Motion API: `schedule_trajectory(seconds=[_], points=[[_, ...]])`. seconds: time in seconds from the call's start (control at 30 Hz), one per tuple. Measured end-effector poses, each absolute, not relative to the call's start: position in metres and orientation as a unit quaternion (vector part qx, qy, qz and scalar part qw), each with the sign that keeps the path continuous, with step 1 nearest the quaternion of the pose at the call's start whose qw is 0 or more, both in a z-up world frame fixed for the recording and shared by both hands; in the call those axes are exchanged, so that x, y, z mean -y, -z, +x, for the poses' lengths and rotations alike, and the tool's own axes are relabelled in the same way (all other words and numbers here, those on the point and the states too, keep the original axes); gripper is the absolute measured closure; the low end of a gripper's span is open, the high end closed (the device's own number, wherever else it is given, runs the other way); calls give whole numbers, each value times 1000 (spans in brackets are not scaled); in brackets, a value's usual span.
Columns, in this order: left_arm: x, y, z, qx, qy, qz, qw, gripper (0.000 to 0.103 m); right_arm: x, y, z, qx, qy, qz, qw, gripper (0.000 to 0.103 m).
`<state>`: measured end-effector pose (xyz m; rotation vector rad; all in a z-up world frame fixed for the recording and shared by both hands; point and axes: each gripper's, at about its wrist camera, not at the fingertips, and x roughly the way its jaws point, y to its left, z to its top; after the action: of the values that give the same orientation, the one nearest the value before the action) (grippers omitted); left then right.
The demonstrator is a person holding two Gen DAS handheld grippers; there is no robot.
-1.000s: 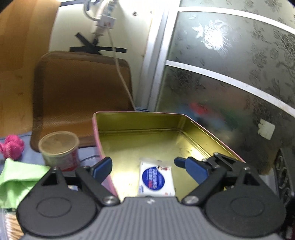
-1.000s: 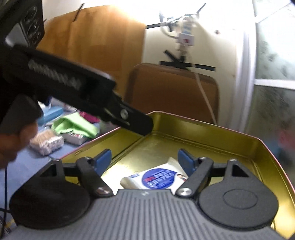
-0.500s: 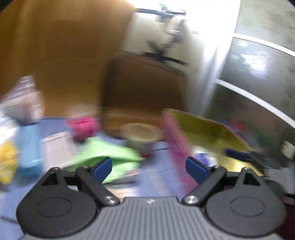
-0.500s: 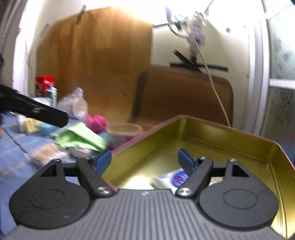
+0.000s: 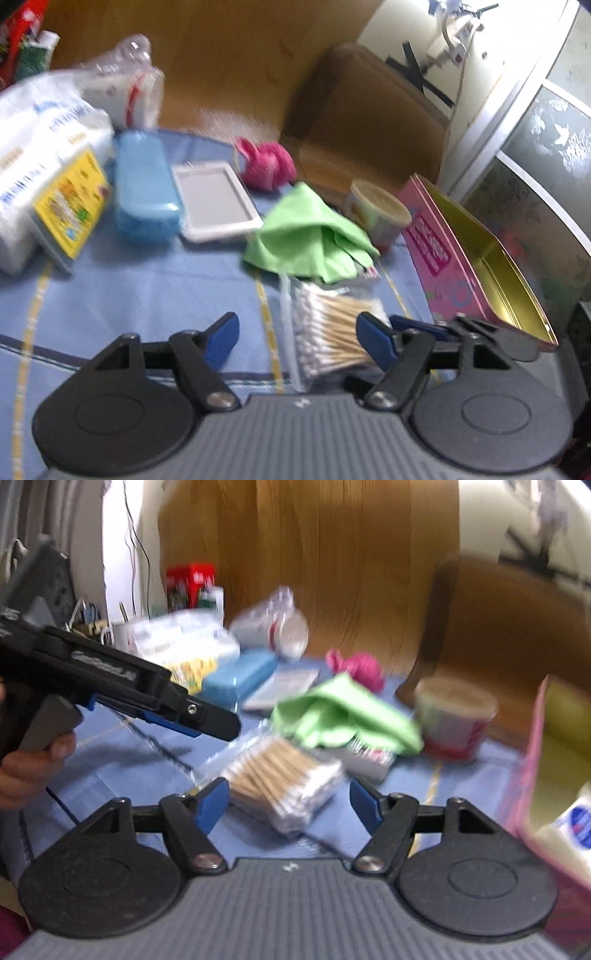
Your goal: Organize soft objects
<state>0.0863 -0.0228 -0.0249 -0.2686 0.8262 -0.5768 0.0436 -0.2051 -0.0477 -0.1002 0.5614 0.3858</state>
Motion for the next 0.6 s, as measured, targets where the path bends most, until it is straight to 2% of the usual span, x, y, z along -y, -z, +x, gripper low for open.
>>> schedule_trajectory(seconds=[0.1, 0.17, 0.23, 0.43, 0.6], points=[[34, 31, 82, -387, 287, -102, 870, 57, 196, 56, 39, -280, -184, -61, 940, 38], [36, 29, 79, -388, 295, -108, 866, 62, 191, 55, 36, -275, -182, -72, 941, 52], [38, 20, 76, -378, 299, -109, 869, 63, 190, 52, 35, -271, -172, -63, 945, 56], [77, -29, 67, -318, 352, -84, 876, 63, 212, 20, 12, -195, -125, -65, 971, 56], [166, -48, 68, -302, 414, -31, 858, 63, 266, 2, -13, -167, -40, -68, 983, 56]])
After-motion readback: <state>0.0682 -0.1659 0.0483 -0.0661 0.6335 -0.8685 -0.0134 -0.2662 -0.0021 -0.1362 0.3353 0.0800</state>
